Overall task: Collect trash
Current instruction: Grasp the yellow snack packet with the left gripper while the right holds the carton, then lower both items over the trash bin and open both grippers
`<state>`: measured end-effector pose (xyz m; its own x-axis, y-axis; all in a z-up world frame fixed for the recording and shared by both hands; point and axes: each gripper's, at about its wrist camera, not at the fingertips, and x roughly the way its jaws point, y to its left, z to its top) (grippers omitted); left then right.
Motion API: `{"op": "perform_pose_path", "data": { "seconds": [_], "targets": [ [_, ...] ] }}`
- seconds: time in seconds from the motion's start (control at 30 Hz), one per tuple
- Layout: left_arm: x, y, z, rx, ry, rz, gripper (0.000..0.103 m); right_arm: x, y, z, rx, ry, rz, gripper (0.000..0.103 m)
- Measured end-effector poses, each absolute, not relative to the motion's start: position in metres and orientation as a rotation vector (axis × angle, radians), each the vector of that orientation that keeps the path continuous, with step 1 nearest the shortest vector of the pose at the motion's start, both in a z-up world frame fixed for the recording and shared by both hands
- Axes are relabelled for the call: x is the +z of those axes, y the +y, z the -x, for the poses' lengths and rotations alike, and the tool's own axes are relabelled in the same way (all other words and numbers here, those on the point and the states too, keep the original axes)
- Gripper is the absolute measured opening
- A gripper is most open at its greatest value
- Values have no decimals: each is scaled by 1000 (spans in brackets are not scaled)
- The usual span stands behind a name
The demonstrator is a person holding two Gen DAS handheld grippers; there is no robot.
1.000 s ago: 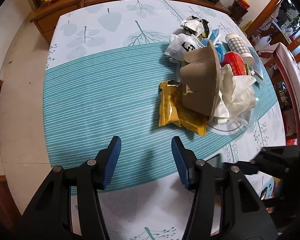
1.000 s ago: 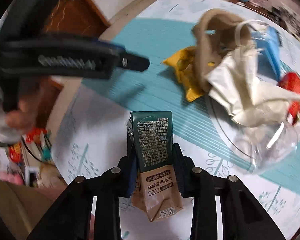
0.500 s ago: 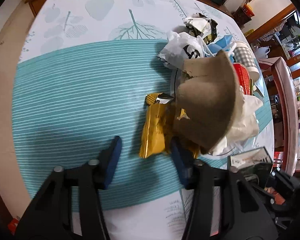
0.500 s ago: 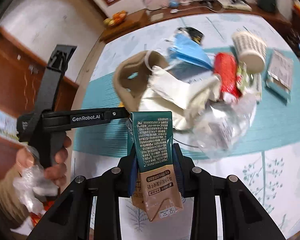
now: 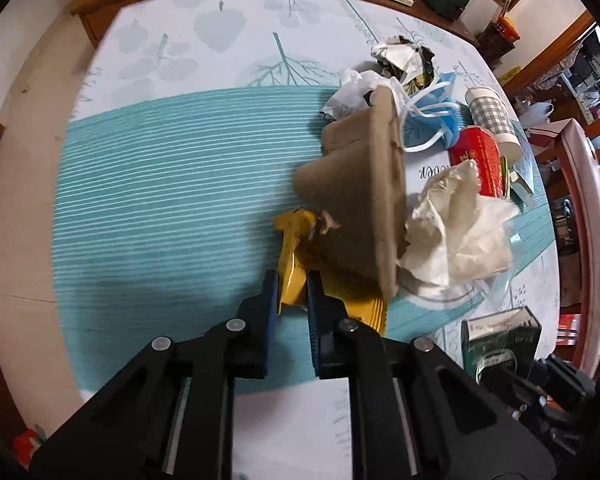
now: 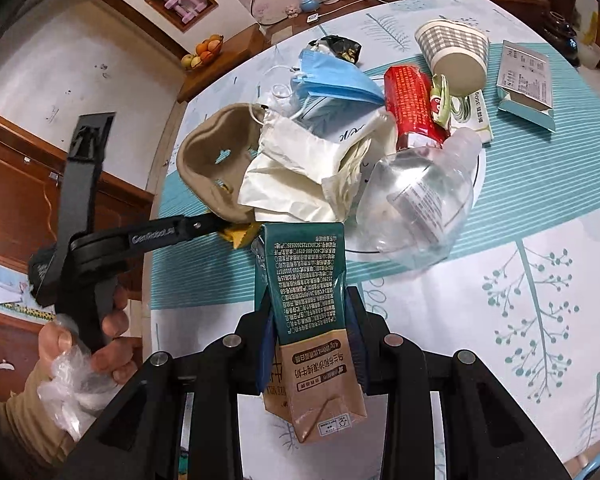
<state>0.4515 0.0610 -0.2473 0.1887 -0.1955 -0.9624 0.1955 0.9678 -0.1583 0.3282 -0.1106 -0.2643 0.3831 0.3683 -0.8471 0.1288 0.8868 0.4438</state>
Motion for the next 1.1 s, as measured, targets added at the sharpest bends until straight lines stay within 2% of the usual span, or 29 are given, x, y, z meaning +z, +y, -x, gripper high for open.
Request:
{"op": "perform_pose_path", "data": {
  "seconds": [0.33,0.6,0.87,1.1],
  "targets": [
    [-172,70,-382,-242,1239,-28,10,-232,-118,-295,217,1118,-465,31],
    [-129,46,-271,-196,1198,-17,10,-193,-135,-225,299,1080,-416,31],
    [-117,18,-149,-87,1178,21,10,-174,-165,-125,413,1081,-388,31],
    [-139,-9,-61,-73,1240,22,10,-187,-189,-48,436,1147,-349,31]
  ]
}}
